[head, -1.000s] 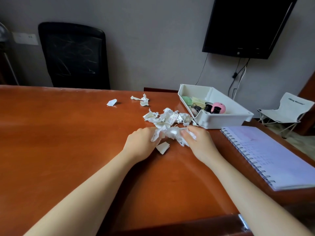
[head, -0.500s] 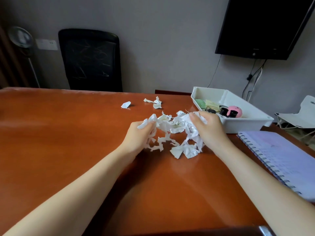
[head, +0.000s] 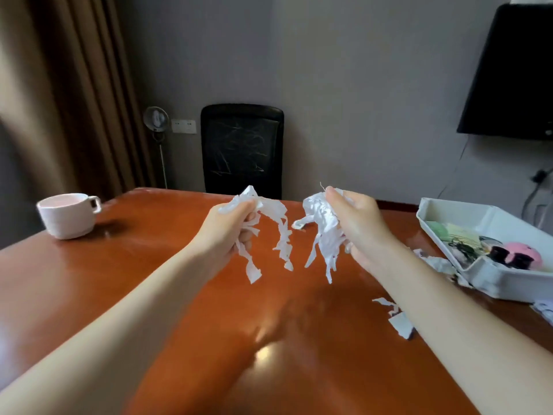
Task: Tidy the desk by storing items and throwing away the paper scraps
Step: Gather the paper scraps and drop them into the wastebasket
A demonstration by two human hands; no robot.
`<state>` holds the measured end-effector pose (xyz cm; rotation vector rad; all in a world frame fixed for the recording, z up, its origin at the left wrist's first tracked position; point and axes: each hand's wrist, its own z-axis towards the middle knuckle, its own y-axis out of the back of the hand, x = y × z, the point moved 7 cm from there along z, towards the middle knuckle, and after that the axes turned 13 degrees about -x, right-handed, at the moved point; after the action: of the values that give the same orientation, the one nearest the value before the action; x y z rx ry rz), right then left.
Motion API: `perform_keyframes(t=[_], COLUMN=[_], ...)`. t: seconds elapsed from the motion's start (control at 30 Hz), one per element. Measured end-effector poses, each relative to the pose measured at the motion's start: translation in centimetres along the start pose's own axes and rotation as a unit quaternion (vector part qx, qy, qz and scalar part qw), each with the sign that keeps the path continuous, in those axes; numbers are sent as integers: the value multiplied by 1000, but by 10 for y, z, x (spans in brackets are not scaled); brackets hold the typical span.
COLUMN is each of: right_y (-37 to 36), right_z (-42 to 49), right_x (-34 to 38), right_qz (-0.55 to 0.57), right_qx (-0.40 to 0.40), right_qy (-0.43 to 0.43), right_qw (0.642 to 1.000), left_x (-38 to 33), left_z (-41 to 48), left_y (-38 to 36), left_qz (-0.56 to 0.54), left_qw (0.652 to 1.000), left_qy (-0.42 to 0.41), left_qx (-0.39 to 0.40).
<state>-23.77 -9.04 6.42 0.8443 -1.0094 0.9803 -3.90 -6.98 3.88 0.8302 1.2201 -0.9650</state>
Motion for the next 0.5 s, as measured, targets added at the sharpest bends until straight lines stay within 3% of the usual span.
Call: perform_keyframes(t=[0.23,0.5], right_y=[-96,-224], right_z=[-27,-110], right_x=[23,52], right_qz=[97,128], right_qx=[69,201], right_qy=[-60,-85], right_qw=[991,968], left_x=[-13,1], left_z=[6,-22], left_y=[98,240], left_qz=[-36,-38], left_qw=[993,976], left_qy=[11,47], left_qx=[-112,-207])
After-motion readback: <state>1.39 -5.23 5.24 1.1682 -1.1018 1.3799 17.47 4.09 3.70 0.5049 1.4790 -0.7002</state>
